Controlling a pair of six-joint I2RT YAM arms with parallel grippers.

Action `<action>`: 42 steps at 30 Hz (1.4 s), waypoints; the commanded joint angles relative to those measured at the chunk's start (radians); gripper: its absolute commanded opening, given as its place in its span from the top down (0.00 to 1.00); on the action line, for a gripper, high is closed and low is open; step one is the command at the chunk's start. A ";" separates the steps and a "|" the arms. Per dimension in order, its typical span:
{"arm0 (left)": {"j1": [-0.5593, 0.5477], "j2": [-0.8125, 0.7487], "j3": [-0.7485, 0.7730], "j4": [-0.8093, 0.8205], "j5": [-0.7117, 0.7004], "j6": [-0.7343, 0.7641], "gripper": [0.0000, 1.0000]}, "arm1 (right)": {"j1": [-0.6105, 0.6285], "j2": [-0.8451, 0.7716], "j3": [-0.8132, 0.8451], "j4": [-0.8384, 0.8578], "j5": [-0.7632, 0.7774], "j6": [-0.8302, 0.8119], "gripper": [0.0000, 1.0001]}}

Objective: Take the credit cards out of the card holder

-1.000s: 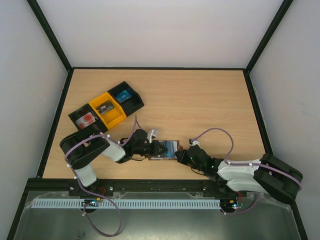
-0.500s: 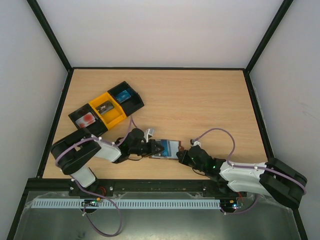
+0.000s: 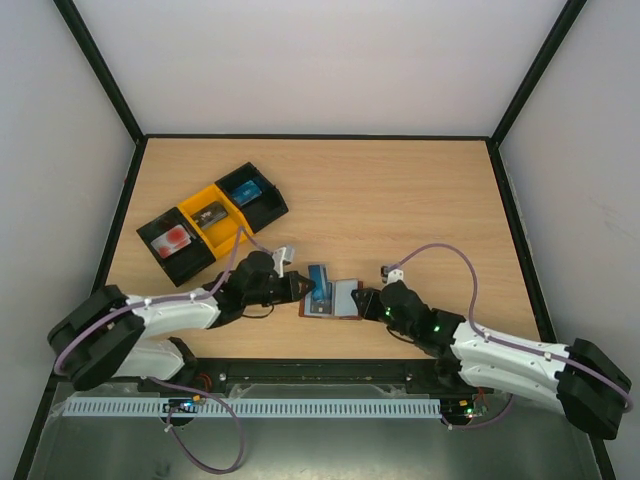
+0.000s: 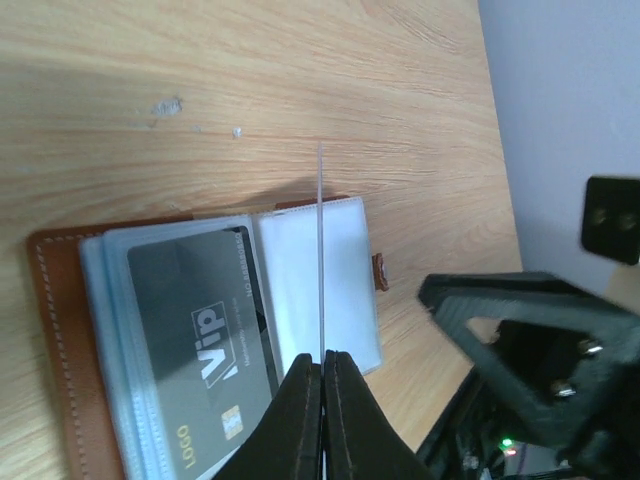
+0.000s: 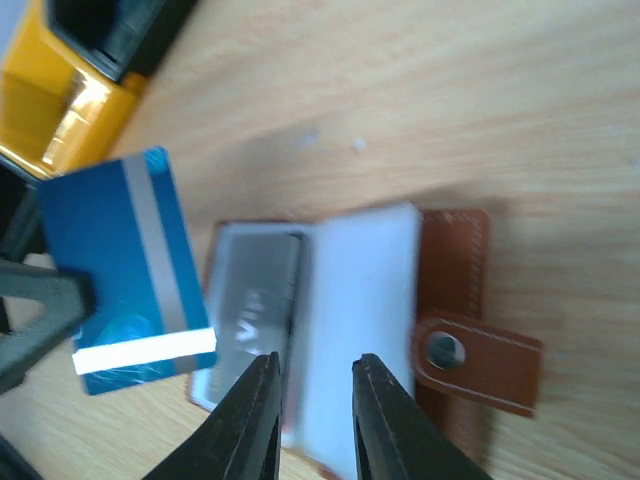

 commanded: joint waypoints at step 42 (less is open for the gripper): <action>-0.629 -0.048 0.059 0.018 -1.085 1.001 0.97 | 0.000 0.142 0.417 -0.189 -0.217 0.505 0.76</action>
